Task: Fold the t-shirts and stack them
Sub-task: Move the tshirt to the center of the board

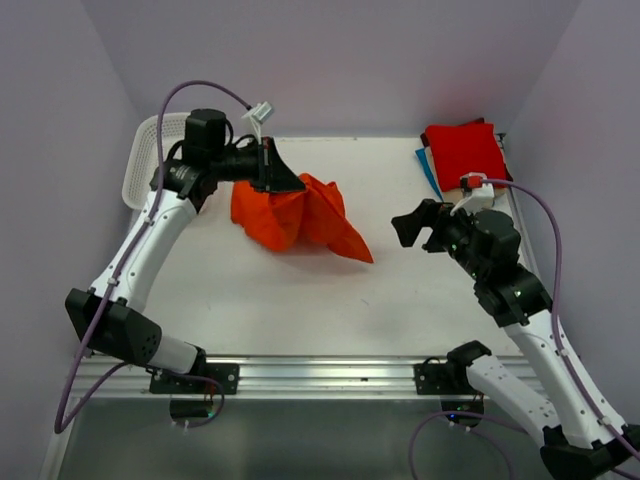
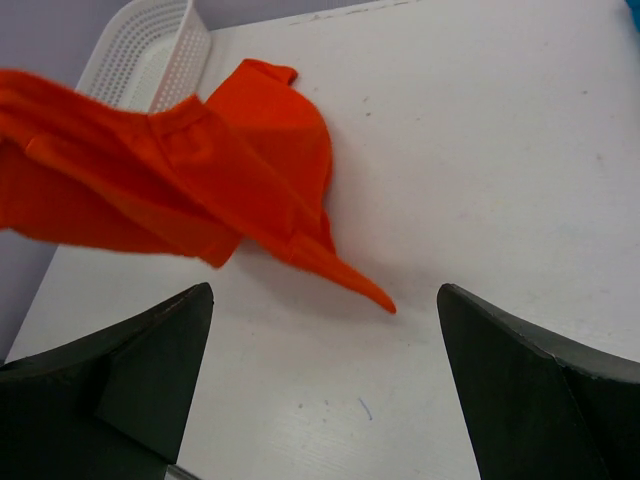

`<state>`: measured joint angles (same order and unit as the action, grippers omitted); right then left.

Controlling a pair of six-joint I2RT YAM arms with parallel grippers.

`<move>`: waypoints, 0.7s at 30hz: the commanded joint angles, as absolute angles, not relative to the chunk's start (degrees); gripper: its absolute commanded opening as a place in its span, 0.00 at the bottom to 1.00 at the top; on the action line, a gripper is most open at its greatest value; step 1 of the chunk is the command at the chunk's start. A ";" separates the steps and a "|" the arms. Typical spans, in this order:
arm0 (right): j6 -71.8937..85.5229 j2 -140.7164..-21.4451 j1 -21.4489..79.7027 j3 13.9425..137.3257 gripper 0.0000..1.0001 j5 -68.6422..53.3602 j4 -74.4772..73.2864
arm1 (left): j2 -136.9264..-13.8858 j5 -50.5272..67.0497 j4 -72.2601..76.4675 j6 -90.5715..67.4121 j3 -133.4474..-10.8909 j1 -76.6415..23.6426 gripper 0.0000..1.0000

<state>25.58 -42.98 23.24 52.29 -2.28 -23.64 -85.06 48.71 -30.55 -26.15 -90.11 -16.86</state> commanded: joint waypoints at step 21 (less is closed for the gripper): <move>22.32 -78.81 23.12 65.81 0.99 -1.20 -21.98 | -42.73 40.52 -43.41 -46.40 -48.95 -35.24 0.00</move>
